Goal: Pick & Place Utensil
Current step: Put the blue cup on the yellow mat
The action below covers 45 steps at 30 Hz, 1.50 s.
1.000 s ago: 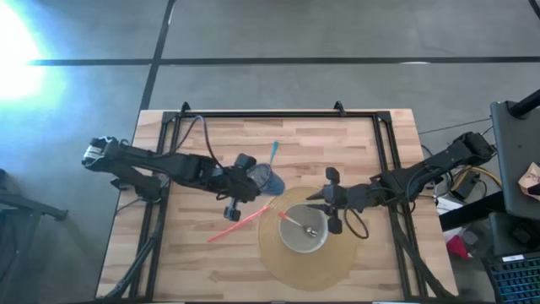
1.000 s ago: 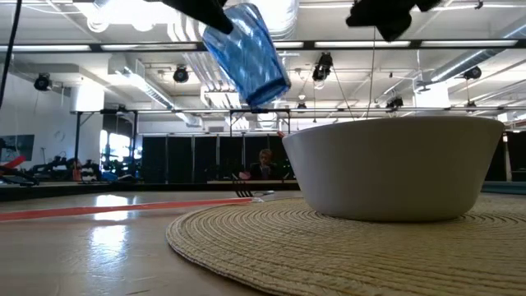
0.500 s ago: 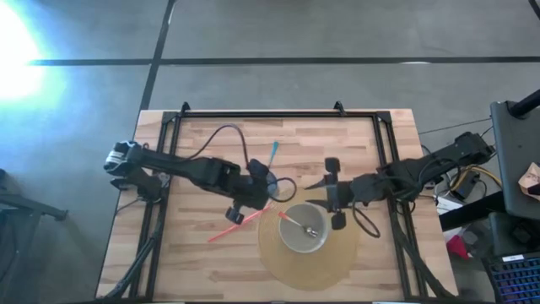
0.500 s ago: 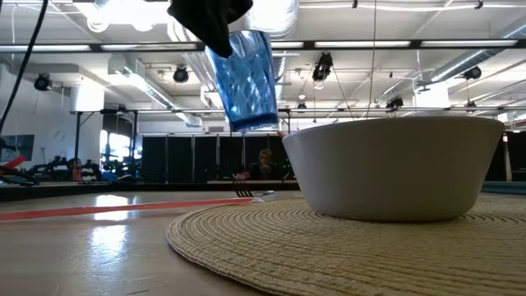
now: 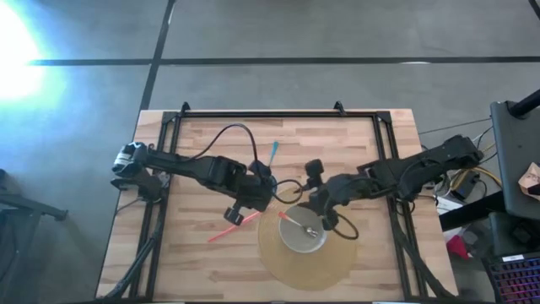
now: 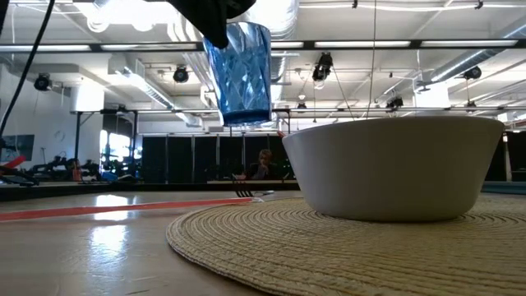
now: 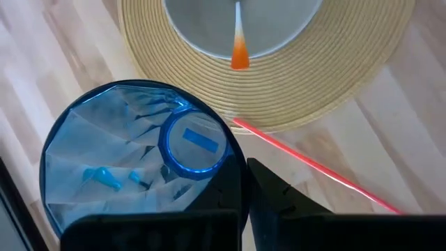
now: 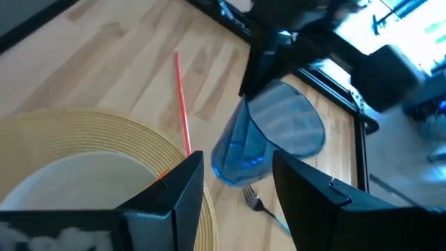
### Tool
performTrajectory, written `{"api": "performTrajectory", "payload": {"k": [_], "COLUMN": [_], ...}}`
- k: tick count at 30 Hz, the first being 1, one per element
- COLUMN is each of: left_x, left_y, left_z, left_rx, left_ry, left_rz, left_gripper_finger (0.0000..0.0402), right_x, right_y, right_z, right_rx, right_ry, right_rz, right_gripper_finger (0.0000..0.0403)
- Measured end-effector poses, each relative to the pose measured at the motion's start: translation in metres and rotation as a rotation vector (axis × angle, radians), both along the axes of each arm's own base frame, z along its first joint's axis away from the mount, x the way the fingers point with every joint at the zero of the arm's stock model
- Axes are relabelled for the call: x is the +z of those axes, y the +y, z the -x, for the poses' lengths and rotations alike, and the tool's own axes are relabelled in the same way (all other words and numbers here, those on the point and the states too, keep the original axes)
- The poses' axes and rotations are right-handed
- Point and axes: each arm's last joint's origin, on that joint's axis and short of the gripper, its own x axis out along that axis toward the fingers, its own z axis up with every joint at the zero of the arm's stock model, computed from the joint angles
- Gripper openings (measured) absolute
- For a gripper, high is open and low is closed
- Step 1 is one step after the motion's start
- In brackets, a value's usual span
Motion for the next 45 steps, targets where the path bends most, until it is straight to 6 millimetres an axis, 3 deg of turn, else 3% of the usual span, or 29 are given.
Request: {"api": "performTrajectory", "payload": {"k": [12,20,31,45], "left_x": [0.0,0.0,0.0,0.0], "left_y": [-0.018,-0.032,-0.046,-0.062], "left_z": [0.004,0.008,0.013,0.018], "left_rx": [-0.065,-0.111,-0.156,-0.258], "left_ry": [0.006,0.011,0.007,0.018], "left_rz": [0.028,0.027,0.021,0.07], "left_gripper_finger": [0.0006,0.0006,0.0006,0.0003], "right_x": [-0.01,-0.013,-0.024,-0.022], "right_y": [0.015,0.025,0.029,0.032], "right_z": [-0.045,-0.067,-0.074,-0.075], "right_rx": [0.099,0.173,0.213,0.346], "right_ry": [0.047,0.062,0.101,0.074], "right_rz": [0.112,0.097,0.074,0.098], "right_gripper_finger": [0.0171,0.0172,0.0173,0.0173]}}
